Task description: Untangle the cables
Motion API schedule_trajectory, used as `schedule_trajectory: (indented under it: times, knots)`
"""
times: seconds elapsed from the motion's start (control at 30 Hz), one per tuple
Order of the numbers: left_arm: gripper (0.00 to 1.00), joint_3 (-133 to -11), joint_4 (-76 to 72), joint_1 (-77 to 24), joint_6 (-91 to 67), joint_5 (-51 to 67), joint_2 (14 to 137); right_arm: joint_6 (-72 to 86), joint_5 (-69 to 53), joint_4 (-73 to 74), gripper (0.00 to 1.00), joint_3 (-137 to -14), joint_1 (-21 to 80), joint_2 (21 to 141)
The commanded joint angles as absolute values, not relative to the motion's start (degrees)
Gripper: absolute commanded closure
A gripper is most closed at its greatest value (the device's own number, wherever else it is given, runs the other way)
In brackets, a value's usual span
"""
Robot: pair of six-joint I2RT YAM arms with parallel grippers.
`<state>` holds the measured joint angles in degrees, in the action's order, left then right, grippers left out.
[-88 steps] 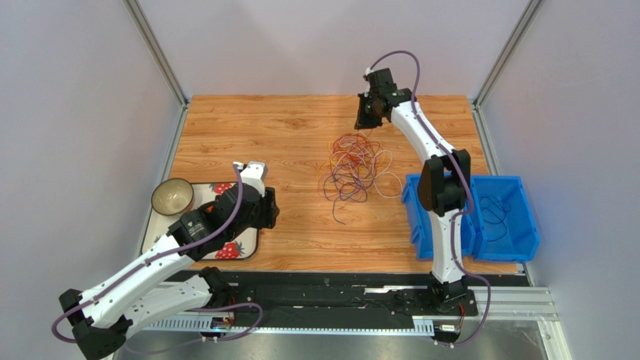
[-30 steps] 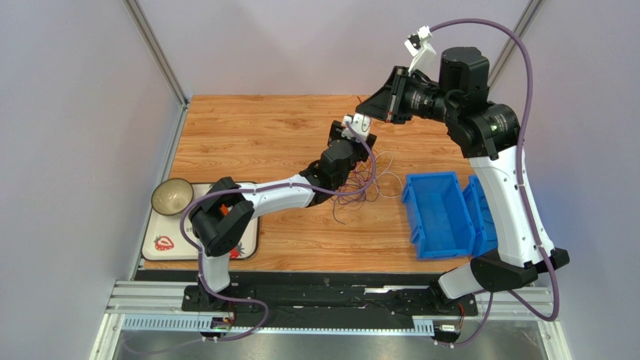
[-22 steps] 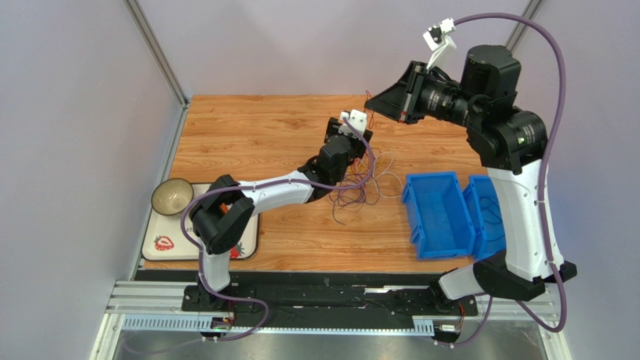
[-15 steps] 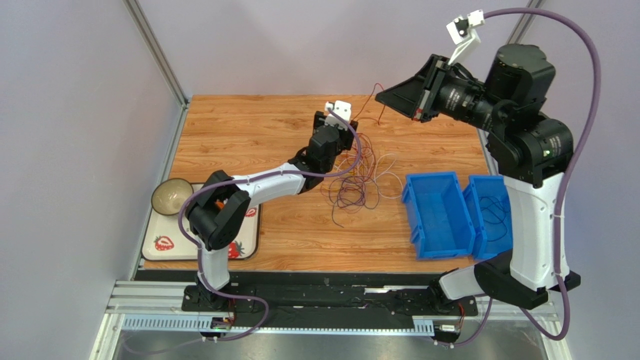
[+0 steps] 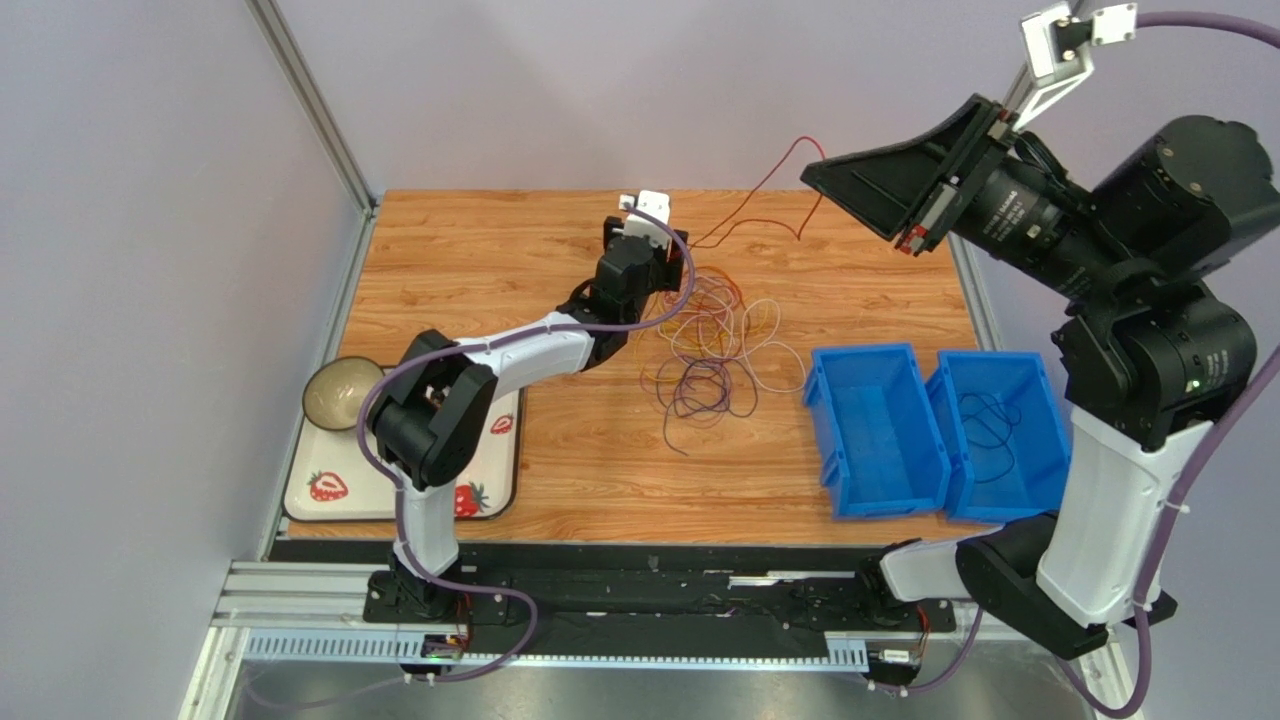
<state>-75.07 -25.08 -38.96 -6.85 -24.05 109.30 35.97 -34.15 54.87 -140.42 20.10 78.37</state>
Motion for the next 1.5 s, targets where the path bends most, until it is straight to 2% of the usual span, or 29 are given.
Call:
schedule_trajectory:
  times: [0.0,0.27,0.37,0.47,0.5,0.57,0.6,0.77,0.93,1.1,1.47]
  knots:
    - [0.23,-75.0,-23.6,-36.3,-11.4,-20.7,112.3,37.8,-34.5,48.9,1.00,-141.4,19.6,76.2]
    - [0.25,-76.9,-19.1,-33.0,-12.5,-17.6,112.8,33.9,-30.1,47.7,1.00,-142.6,19.6,75.0]
    - [0.31,-76.0,-19.1,-33.0,-12.9,-14.9,109.6,30.4,-25.2,46.2,1.00,-138.1,19.7,73.7]
    - [0.47,-74.7,-19.7,-33.1,-14.5,-12.2,105.1,26.9,-20.2,46.3,1.00,-130.7,19.6,73.0]
    - [0.59,-74.9,-19.3,-33.1,-15.4,-11.9,104.2,26.0,-18.2,46.2,1.00,-129.0,19.6,73.0]
    - [0.65,-75.7,-17.1,-33.1,-15.7,-10.1,101.6,25.2,-17.2,45.9,1.00,-123.8,19.7,72.9]
    - [0.74,-76.0,-16.8,-33.1,-15.9,-9.4,101.0,24.9,-17.1,45.4,1.00,-122.2,19.7,73.0]
    - [1.00,-77.8,-11.5,-33.0,-18.3,-4.1,97.4,23.3,-14.0,45.6,1.00,-118.6,19.7,73.2]
    - [1.00,-79.4,-7.4,-33.5,-23.7,2.3,95.4,20.5,-7.3,47.3,1.00,-118.4,19.7,72.2]
    - [1.00,-85.9,-1.7,-37.3,-24.8,7.0,96.1,18.5,2.1,49.9,1.00,-116.0,19.7,71.5]
    - [1.00,-95.0,3.8,-45.1,-28.8,9.6,101.7,18.1,7.8,52.4,1.00,-108.5,19.7,67.3]
